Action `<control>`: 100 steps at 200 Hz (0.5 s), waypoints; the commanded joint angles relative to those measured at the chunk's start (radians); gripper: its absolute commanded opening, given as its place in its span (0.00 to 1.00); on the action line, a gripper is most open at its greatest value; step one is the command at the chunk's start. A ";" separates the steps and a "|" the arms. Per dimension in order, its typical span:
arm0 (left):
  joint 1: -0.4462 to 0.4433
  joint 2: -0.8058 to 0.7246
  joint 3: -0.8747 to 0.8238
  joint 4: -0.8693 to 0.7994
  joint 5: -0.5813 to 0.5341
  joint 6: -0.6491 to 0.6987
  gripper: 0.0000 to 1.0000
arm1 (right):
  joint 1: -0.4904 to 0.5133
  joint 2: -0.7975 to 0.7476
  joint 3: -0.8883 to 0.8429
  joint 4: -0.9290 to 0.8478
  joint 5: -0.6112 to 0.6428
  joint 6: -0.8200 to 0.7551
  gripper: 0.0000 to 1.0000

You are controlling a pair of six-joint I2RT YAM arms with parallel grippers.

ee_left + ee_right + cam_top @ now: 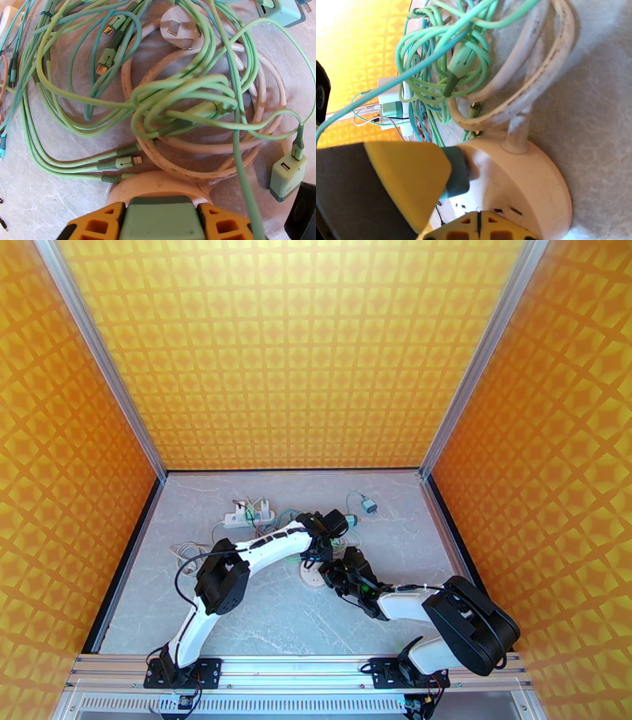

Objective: Pull the plug off the socket

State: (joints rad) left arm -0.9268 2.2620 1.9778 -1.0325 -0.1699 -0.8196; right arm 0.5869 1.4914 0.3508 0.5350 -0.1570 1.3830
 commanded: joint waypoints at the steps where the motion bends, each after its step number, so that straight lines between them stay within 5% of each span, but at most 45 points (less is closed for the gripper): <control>1: -0.063 0.046 0.144 -0.140 0.006 0.052 0.10 | 0.005 0.083 -0.061 -0.352 0.041 -0.023 0.00; 68: -0.109 0.124 0.277 -0.257 -0.085 0.083 0.07 | 0.005 0.107 -0.045 -0.385 0.036 -0.029 0.00; 100: -0.061 0.061 0.202 -0.189 0.040 0.042 0.07 | 0.005 0.097 -0.051 -0.391 0.040 -0.026 0.00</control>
State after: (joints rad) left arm -0.9470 2.3932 2.2127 -1.2301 -0.2188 -0.7815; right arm 0.5861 1.4914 0.3534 0.5262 -0.1574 1.4063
